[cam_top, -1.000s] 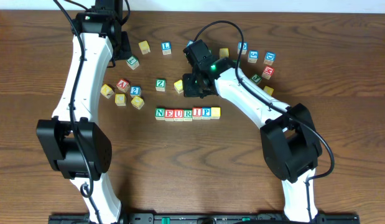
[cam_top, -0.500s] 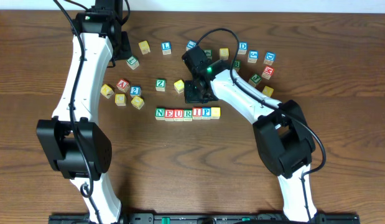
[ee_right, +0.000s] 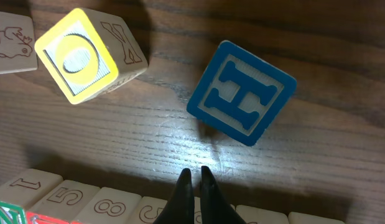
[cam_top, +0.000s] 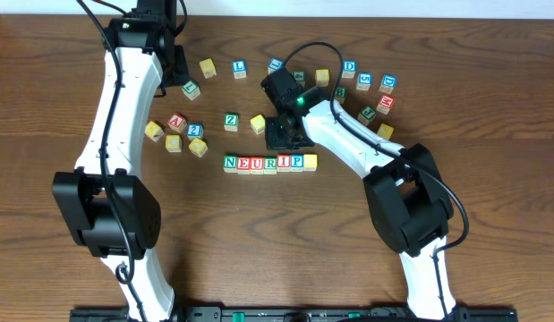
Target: Spell out NEURIPS
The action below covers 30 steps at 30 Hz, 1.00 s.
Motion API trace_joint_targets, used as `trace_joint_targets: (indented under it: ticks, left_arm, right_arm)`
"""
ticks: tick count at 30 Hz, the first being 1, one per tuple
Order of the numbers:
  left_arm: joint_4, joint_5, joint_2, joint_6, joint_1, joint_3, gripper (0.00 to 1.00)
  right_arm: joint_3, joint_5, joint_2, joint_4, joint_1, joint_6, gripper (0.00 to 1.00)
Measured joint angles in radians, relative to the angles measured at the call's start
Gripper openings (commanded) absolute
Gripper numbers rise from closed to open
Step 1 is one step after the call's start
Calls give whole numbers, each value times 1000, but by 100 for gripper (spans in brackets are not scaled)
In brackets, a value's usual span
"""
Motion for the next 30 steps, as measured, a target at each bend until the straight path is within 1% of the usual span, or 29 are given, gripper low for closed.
trace_joint_targets:
  ticks: [13, 30]
  left_arm:
    - [0, 0, 0, 0, 0, 0, 48]
    - [0, 0, 0, 0, 0, 0, 48]
  right_arm:
    - [0, 3, 0, -34, 30, 3, 1]
    - [0, 19, 0, -60, 30, 25, 1]
